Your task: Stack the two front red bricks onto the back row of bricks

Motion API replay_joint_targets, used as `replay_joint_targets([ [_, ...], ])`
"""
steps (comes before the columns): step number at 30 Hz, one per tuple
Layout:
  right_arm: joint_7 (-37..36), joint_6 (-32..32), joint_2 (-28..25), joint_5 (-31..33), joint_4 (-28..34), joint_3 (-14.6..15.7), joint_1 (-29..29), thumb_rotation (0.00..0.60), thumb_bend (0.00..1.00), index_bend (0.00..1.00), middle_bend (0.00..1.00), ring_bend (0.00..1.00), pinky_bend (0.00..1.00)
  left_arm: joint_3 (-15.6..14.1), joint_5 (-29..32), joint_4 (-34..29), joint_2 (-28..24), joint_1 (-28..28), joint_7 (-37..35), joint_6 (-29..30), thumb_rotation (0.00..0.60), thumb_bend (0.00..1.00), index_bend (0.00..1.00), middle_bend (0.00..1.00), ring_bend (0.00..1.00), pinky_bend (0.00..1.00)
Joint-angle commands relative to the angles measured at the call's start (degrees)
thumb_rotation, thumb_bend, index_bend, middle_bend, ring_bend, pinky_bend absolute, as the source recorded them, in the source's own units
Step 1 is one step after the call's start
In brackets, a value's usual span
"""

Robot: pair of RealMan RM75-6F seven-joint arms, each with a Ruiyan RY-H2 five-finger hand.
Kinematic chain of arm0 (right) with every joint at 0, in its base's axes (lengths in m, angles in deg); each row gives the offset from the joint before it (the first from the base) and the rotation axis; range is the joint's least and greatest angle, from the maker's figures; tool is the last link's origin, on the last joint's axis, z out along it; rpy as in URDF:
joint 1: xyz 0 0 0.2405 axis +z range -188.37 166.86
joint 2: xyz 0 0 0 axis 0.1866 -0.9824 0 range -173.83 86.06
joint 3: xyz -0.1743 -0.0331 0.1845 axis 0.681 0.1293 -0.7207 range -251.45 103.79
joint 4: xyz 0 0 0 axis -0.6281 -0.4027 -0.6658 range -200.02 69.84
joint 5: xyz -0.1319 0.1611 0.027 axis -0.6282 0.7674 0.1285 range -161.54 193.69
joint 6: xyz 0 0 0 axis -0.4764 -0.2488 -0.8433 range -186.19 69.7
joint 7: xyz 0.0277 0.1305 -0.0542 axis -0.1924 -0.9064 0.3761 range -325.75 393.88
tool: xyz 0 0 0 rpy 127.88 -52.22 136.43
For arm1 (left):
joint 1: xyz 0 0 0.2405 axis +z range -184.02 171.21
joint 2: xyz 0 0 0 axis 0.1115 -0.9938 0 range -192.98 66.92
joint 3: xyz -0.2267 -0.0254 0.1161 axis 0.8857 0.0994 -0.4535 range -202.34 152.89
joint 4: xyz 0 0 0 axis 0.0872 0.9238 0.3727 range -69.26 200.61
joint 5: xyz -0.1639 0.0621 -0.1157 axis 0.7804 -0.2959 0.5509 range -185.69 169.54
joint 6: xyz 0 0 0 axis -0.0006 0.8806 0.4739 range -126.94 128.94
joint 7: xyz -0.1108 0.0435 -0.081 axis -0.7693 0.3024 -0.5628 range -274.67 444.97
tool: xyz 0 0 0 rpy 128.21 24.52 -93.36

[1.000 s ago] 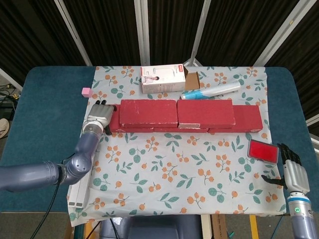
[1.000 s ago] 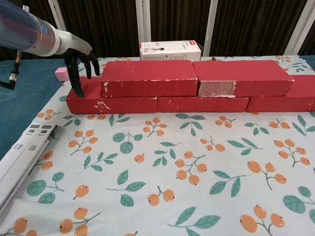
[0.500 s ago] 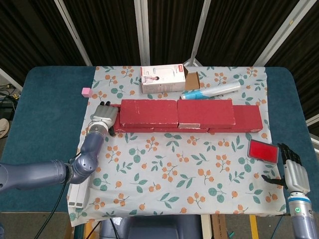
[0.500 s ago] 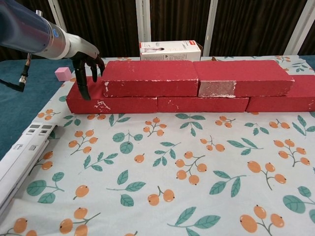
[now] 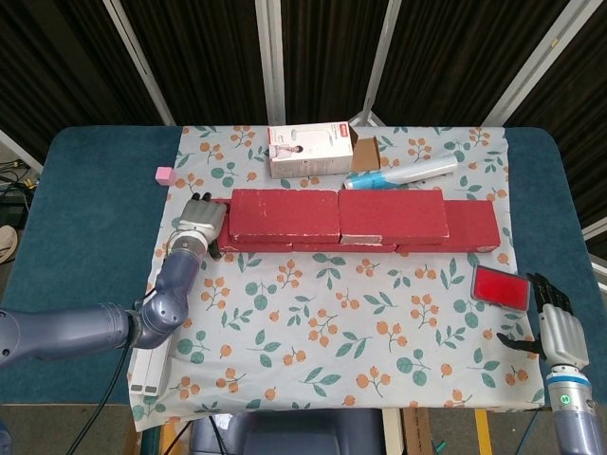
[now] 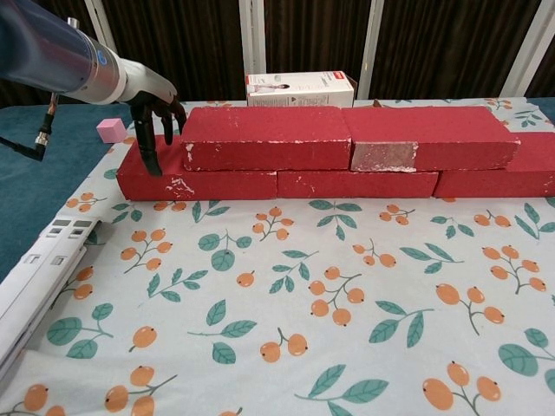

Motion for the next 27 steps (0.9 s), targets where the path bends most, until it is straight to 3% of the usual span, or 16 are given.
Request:
replay_joint_targets([
  [1,0.0,0.0,0.0,0.0,0.1,0.0,0.0,0.600,0.15,0.00,0.00,0.00,0.00,0.0,0.1,-0.4,-0.5,-0.1,-0.1,0.1,0.600,0.00,0.20,0.22,0.00,0.05],
  [12,0.4,0.1,0.2,0.3,0.0,0.0,0.1,0.600,0.15,0.00,0.00,0.00,0.00,-0.3,0.9,-3.2,-4.0,-0.2,-0.2,1.4,0.600,0.00,0.25,0.23,0.02,0.06],
  [18,0.5,0.4,0.3,0.1,-0.2,0.1,0.3,0.600,0.15,0.00,0.00,0.00,0.00,1.2,-3.1,-14.7,-13.1,3.1,-5.0,3.0,0.600,0.00,0.19,0.14,0.03,0.10],
  [21,0.5,0.4,0.3,-0.3,-0.2,0.3,0.3,0.600,0.15,0.00,0.00,0.00,0.00,0.0,-13.2,-24.9,-19.4,9.5,-10.9,10.2,0.600,0.00,0.16,0.08,0.00,0.11],
  [24,0.6,0.2,0.4,-0.9,-0.1,0.4,0.3,0.600,0.15,0.00,0.00,0.00,0.00,-4.2,-28.7,-32.1,-22.7,18.6,-17.9,19.4,0.600,0.00,0.15,0.07,0.00,0.11],
  [27,0.8,0.0,0.6,-1.7,-0.1,0.7,0.4,0.600,0.15,0.00,0.00,0.00,0.00,-9.5,-45.7,-33.9,-23.1,28.4,-25.8,28.1,0.600,0.00,0.15,0.07,0.00,0.11],
])
